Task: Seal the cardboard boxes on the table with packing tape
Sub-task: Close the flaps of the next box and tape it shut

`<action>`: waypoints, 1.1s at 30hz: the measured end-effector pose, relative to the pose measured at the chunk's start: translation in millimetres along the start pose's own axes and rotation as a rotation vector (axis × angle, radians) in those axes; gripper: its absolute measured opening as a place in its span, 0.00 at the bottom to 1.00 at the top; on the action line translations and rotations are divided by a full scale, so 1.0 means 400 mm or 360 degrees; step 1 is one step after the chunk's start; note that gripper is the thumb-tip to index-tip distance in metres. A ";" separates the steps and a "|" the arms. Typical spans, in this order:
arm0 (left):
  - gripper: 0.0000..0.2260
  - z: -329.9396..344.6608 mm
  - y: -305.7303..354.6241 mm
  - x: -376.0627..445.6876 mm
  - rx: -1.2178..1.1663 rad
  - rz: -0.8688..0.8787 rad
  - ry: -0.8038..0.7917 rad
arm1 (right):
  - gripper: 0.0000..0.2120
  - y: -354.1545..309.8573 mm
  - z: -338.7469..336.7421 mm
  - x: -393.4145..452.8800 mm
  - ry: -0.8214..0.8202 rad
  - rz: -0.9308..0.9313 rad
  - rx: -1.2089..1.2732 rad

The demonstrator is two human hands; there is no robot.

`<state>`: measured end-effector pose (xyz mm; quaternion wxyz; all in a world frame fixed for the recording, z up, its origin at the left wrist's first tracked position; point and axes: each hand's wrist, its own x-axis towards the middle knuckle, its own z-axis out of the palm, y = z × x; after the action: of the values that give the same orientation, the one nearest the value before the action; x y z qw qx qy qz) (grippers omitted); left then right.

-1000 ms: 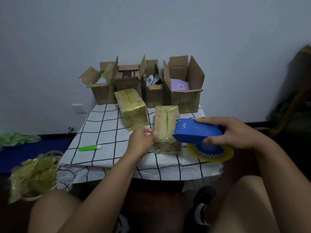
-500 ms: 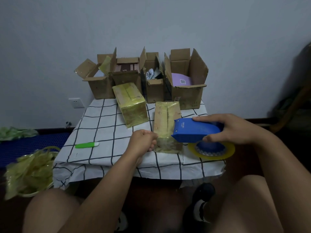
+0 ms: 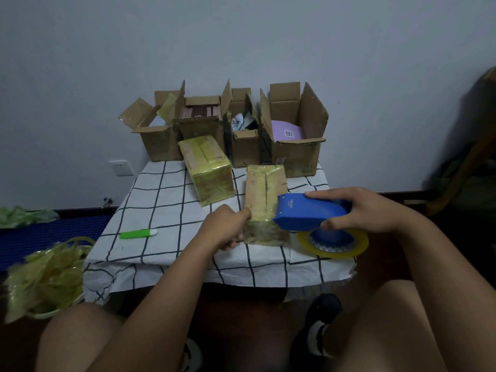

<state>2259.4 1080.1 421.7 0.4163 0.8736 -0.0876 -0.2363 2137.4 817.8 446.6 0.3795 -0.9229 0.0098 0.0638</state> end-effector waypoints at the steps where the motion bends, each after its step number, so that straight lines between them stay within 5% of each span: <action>1: 0.13 0.002 -0.006 0.000 0.0042 0.0011 0.0035 | 0.29 0.000 0.002 0.000 0.0000 0.0001 0.0007; 3: 0.13 0.018 -0.029 0.006 0.0271 0.0212 0.0313 | 0.29 0.001 0.004 0.000 0.0003 0.0012 0.0017; 6: 0.12 0.061 -0.069 0.004 0.0610 0.1110 0.0767 | 0.29 0.003 0.004 -0.001 0.0003 0.0024 0.0007; 9: 0.16 0.092 -0.096 -0.001 0.0900 0.1601 0.0646 | 0.29 0.005 0.004 -0.004 0.0007 0.0029 0.0011; 20: 0.17 0.139 -0.125 0.033 0.1152 0.1659 0.0862 | 0.29 0.005 0.018 -0.007 0.0024 0.0045 0.0029; 33: 0.10 0.140 -0.112 0.071 0.1049 0.1827 0.0691 | 0.28 0.040 0.033 -0.018 0.0091 0.0016 0.0142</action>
<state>2255.2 1060.5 347.2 0.1965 0.7975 -0.5175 0.2400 2127.8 815.5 426.7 0.4196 -0.9065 0.0282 0.0389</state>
